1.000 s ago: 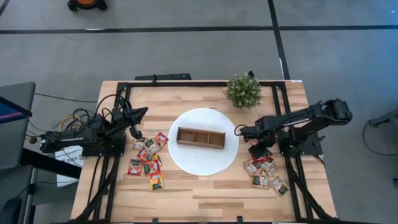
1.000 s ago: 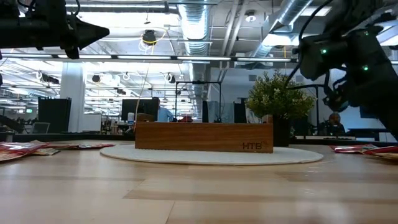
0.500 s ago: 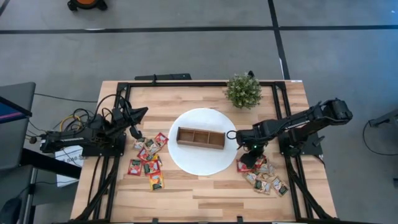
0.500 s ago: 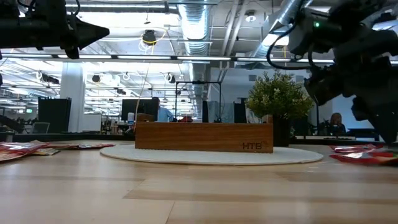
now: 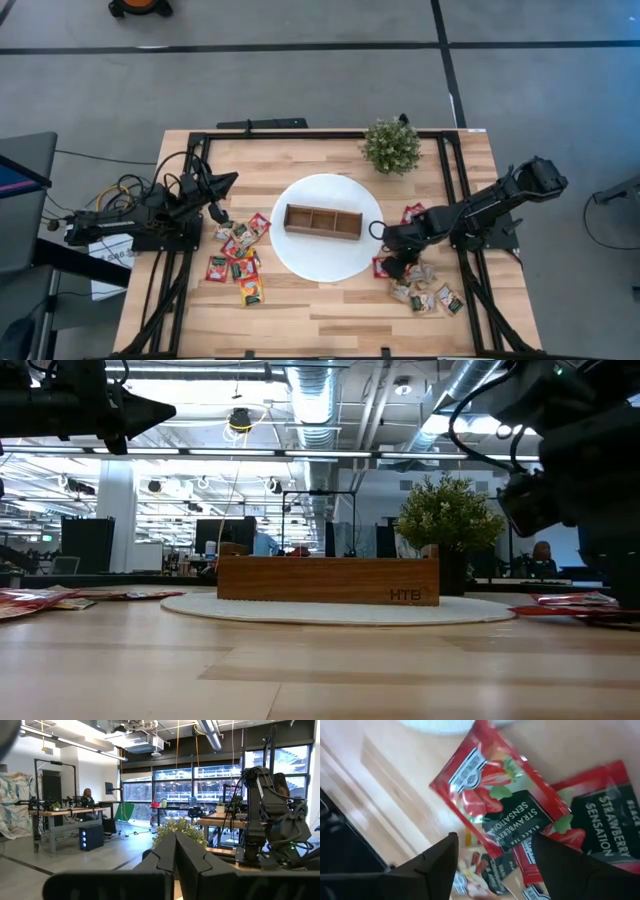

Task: Pick & Place Tea
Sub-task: Put the red tea bag into the middle section of the wooden organizer

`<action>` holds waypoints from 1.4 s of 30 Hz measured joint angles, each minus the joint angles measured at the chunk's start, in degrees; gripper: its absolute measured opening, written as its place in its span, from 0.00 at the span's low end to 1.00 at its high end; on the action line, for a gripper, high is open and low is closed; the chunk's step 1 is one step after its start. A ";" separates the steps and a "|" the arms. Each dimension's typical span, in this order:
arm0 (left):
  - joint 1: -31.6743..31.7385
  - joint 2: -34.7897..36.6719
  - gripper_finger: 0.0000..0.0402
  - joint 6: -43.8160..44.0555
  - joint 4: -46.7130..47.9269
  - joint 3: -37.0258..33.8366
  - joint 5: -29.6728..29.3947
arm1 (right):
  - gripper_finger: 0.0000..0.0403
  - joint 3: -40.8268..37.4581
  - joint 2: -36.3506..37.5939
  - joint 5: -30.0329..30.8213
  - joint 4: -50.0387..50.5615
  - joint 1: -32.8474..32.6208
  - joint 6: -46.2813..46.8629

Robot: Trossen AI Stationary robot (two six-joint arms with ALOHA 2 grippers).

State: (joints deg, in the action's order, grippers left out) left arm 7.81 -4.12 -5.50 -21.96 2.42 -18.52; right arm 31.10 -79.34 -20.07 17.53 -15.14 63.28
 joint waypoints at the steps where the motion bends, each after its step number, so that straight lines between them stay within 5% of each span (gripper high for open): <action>1: 0.00 0.00 0.00 0.00 0.00 0.00 0.00 | 0.59 -0.20 0.03 0.62 -0.41 0.09 0.46; 21: 0.00 0.00 0.00 -0.02 0.00 0.00 0.00 | 0.43 -0.39 -2.63 7.42 -11.68 1.65 -4.00; 34: 0.00 -0.01 0.00 -0.02 0.02 0.00 -0.01 | 0.03 -0.38 -9.19 7.47 -25.38 0.18 -9.86; 42: 0.00 0.00 0.00 -0.02 0.03 0.00 -0.02 | 0.00 0.12 -3.89 9.58 -27.34 0.90 -12.47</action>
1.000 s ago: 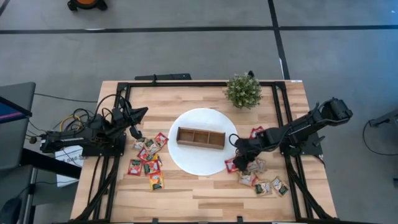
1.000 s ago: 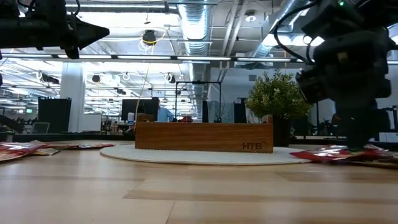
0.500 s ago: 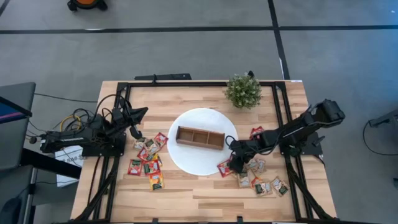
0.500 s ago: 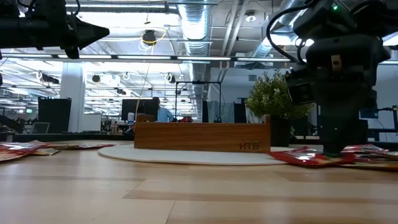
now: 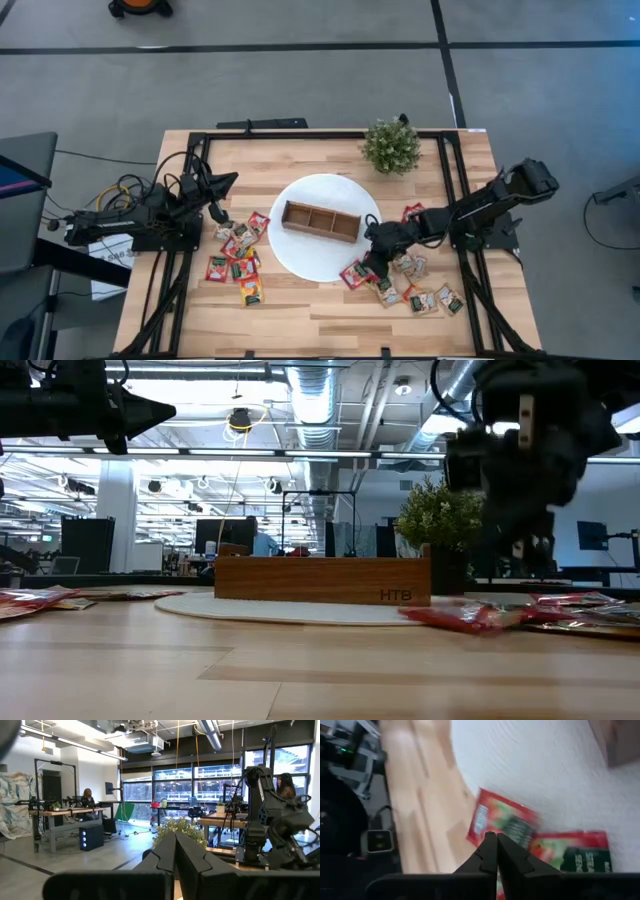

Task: Pick & Place Tea
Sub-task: Put the red tea bag into the middle section of the wooden organizer

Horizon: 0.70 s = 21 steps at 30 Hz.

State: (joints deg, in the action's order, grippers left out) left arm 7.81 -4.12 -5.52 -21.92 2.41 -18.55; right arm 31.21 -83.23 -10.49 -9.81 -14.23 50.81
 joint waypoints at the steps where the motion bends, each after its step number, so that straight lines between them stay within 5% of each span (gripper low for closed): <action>1: 0.00 0.00 0.00 0.00 -0.01 0.00 0.00 | 0.01 0.35 0.94 0.01 0.45 0.18 -0.32; 12: -0.02 -0.01 0.00 -0.01 -0.01 -0.02 -0.24 | 0.06 4.36 1.76 -4.56 9.49 2.70 2.74; 21: -0.02 0.00 0.00 -0.01 -0.01 -0.02 -0.26 | 0.47 5.54 -5.26 -5.53 9.17 3.70 1.91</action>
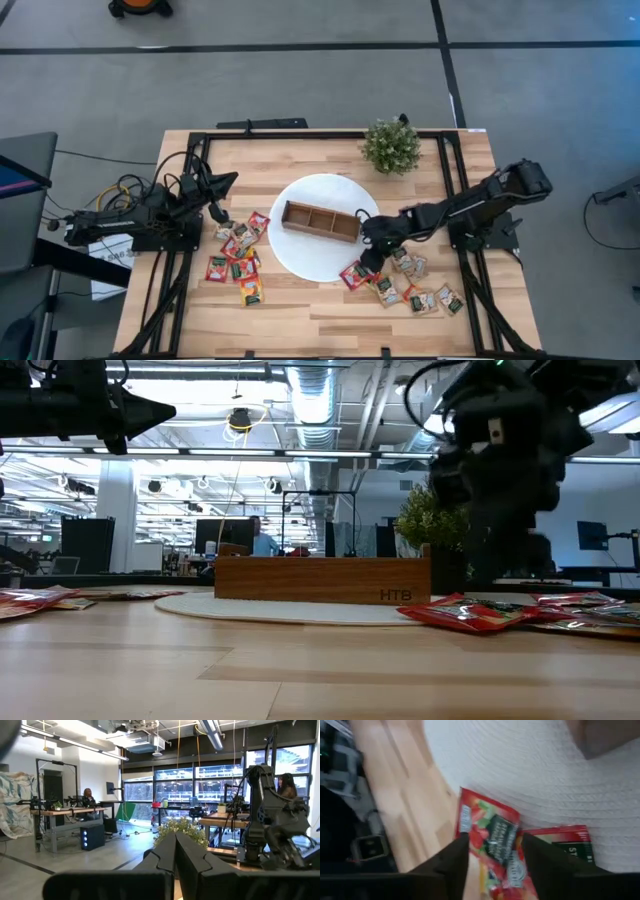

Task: Pick & Place Tea
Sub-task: Put the red tea bag into the middle section of the wooden organizer

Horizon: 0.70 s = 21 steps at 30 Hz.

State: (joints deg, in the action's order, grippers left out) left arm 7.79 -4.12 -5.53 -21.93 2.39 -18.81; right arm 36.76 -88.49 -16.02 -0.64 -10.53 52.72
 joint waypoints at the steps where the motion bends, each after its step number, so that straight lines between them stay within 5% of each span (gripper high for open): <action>1: 0.00 0.00 0.00 0.01 0.00 0.00 0.00 | 0.50 0.64 -1.41 -0.01 -0.08 -0.09 -0.25; 5: 0.00 0.00 0.00 -0.01 0.02 0.00 -0.09 | 0.56 2.88 -5.25 -0.87 0.09 -0.40 -0.76; 10: 0.00 -0.02 0.00 0.01 0.06 0.00 -0.11 | 0.53 5.56 -8.24 -3.73 0.07 -1.46 -3.63; 21: 0.00 -0.01 0.00 -0.01 0.04 0.00 -0.50 | 0.21 9.99 -11.26 -4.82 -0.57 -3.44 -10.47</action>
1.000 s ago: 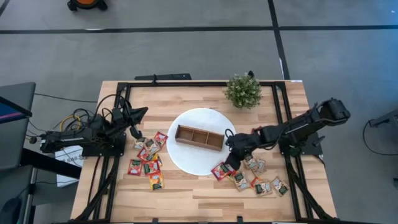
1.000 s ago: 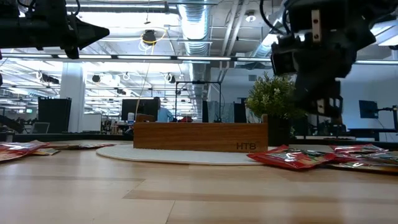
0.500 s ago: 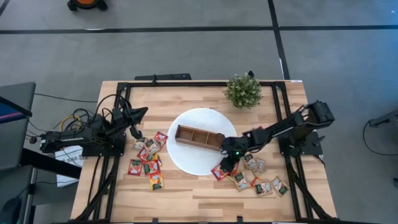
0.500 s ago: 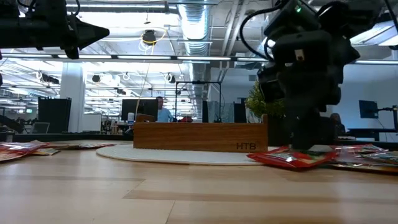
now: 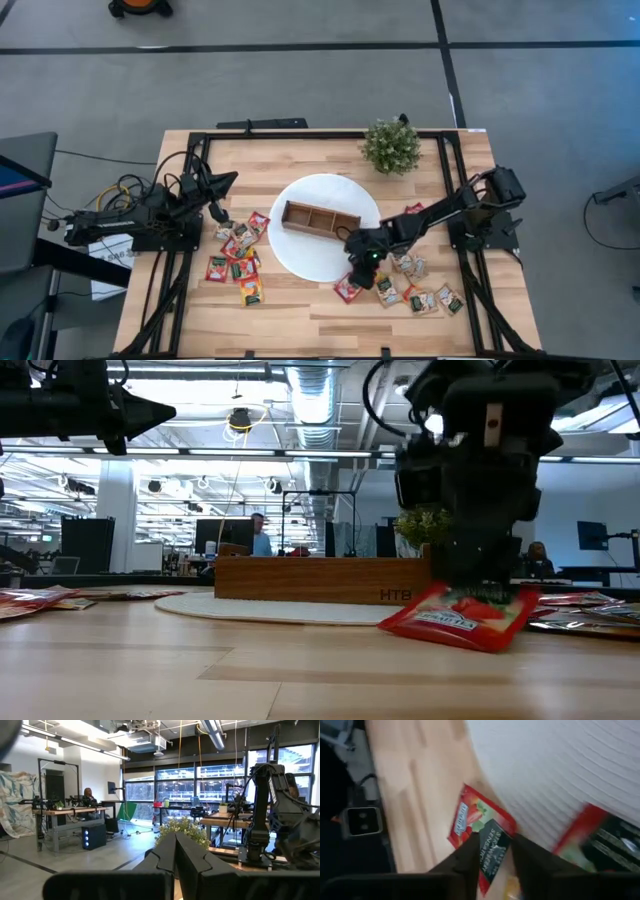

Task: Pick & Place Tea
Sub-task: Put the red tea bag into the middle section of the wooden organizer

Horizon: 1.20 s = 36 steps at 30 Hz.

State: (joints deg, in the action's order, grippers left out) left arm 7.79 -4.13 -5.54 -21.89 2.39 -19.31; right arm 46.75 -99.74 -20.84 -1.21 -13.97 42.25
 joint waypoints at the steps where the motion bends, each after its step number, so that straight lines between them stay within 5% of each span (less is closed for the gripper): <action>1: 0.00 0.01 0.00 0.01 0.00 0.00 0.00 | 0.17 0.06 0.03 0.06 -0.76 -0.17 -0.54; 6: 0.00 -0.01 0.00 0.00 -0.01 0.00 -0.04 | 0.02 0.04 0.02 -0.02 -5.13 -0.66 -0.88; 14: 0.00 -0.01 0.00 -1.62 -0.75 0.00 0.42 | 0.01 0.04 0.02 0.17 -8.02 -0.81 -0.91; 20: -0.96 -2.74 0.00 -4.03 -1.92 3.41 10.54 | 0.00 1.04 0.02 2.59 -7.10 -0.79 -3.89; 27: -5.04 -17.06 0.00 -6.77 -1.61 7.59 1.22 | 0.00 8.78 0.09 5.44 2.35 -0.79 -9.71; 36: -14.34 -44.79 0.00 -10.38 0.24 21.95 1.05 | 0.00 12.98 0.11 11.23 11.52 -0.51 -14.82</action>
State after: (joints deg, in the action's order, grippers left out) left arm -6.55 -48.92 -15.92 -21.65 24.35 -18.26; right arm 59.72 -99.63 -9.62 10.31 -14.48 27.43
